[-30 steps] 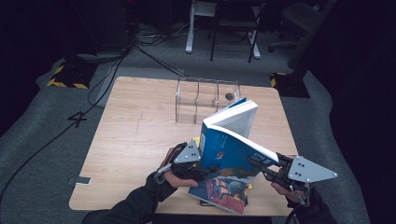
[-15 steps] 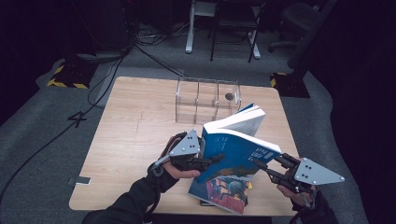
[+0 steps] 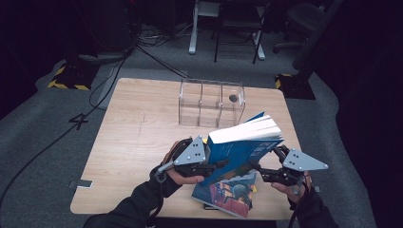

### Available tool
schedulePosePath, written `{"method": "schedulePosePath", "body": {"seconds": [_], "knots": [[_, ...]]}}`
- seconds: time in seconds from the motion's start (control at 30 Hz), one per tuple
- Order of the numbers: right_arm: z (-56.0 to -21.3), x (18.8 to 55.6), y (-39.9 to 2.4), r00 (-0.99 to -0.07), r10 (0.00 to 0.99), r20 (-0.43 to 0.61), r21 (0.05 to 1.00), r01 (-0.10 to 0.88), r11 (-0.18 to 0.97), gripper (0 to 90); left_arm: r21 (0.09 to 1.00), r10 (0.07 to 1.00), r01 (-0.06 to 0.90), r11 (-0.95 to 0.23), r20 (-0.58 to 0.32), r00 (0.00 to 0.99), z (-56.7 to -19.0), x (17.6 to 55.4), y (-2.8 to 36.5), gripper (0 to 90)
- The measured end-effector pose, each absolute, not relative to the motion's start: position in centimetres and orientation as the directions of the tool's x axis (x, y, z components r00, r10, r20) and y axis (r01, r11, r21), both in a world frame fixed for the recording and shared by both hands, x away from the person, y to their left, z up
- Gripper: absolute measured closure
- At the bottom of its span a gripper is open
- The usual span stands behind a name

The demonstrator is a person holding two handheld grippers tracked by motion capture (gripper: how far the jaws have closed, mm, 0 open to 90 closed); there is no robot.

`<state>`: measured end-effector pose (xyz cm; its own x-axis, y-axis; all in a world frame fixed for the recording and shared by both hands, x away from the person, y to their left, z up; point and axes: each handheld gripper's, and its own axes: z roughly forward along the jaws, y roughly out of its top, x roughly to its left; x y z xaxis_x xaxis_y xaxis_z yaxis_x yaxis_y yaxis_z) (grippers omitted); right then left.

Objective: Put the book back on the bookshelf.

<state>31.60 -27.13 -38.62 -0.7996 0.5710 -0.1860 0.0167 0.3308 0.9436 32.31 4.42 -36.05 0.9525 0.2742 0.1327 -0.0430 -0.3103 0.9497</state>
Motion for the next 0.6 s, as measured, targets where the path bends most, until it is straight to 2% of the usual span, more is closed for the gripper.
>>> {"method": "schedulePosePath", "body": {"seconds": [0.13,0.6], "knots": [[-39.2,31.8,-26.7,-0.804,0.571,-0.168,0.944,0.035,0.327,31.5,0.965,0.292,-0.039,-0.261,0.117,0.949,-35.3,32.5,4.4,54.5],[-39.2,31.8,-26.8,-0.799,0.579,-0.163,0.945,0.042,0.324,32.7,0.966,0.337,-0.036,-0.258,0.125,0.933,-32.3,32.6,2.8,54.9]]}}
